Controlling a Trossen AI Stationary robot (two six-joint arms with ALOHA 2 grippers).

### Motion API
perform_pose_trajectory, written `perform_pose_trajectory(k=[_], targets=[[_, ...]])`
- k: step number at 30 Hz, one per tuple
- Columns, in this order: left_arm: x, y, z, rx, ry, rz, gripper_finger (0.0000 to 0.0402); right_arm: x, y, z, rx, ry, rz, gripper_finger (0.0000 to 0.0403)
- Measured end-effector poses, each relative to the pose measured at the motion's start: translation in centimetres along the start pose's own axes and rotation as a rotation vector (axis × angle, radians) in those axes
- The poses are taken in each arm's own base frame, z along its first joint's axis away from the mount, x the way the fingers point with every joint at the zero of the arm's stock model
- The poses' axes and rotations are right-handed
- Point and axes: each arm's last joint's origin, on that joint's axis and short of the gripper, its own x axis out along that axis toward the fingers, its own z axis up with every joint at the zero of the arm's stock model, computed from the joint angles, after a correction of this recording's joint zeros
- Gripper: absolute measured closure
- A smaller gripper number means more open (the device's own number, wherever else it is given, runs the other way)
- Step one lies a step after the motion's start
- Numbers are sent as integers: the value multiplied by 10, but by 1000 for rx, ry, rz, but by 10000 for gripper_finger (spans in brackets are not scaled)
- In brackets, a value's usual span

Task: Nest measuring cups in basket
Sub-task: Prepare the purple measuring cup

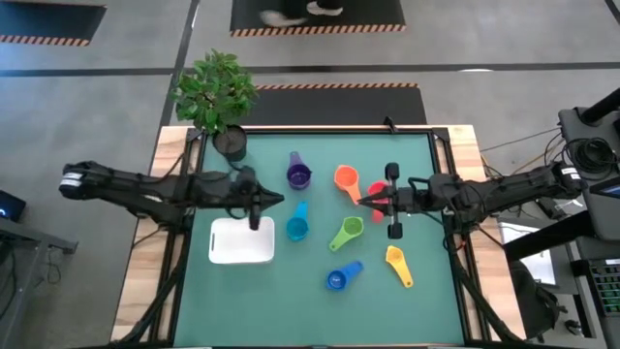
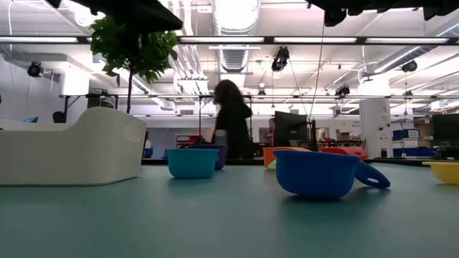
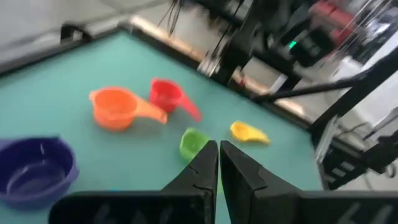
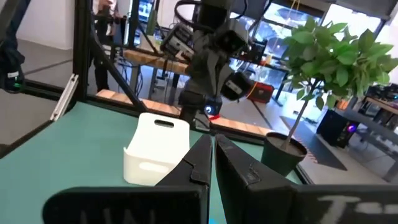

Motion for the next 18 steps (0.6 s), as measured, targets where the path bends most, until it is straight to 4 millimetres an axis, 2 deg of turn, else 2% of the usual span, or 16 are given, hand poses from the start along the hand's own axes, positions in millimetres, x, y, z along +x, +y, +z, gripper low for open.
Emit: perform_pose_trajectory(k=[5, 10, 15, 18], targets=[[20, -7, 5, -5, 203, 126, 402, -4, -1, 4, 2, -24, -3, 394], [44, -13, 6, 39, 400, 249, 402, -5, 1, 5, -19, -56, 88, 394], [72, -16, 2, 211, 557, 290, 402, -7, 3, 8, -38, -91, 171, 394], [89, -16, -4, 342, 632, 238, 402, -8, 4, 8, -42, -106, 212, 394]])
